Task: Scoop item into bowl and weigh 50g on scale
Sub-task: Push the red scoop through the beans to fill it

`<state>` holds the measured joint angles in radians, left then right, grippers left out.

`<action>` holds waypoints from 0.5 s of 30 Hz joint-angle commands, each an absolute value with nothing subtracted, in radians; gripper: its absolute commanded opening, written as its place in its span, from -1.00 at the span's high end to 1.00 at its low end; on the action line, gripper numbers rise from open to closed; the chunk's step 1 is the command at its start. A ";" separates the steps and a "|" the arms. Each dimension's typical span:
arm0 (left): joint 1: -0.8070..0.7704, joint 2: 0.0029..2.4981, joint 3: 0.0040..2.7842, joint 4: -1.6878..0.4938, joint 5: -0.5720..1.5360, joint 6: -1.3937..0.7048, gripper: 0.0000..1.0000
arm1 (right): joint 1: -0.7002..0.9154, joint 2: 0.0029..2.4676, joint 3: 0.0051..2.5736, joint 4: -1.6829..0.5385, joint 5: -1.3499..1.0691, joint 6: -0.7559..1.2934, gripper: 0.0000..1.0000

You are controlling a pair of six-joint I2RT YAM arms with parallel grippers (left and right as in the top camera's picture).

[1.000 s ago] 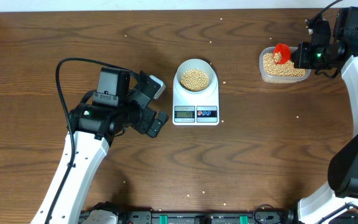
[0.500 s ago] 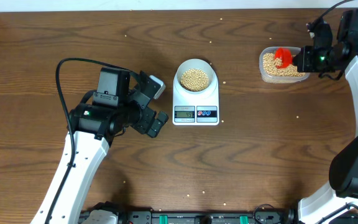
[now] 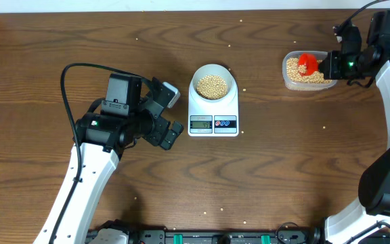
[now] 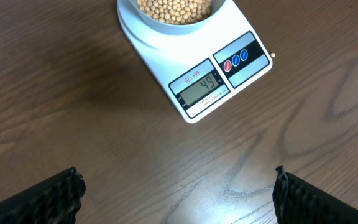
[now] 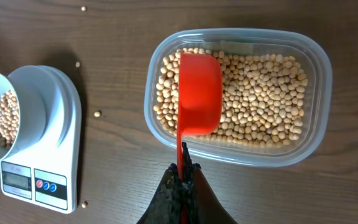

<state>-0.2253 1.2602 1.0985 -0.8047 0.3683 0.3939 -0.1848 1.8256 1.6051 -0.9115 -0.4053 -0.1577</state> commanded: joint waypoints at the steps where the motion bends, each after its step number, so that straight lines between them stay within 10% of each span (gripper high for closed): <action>1: -0.228 1.253 1.118 -0.806 0.381 0.407 -0.98 | -0.184 1.801 1.615 -0.927 -0.485 -0.271 0.98; 15: -0.228 1.253 1.118 -0.806 0.381 0.407 -0.98 | -0.184 1.801 1.615 -0.925 -0.424 -0.205 0.98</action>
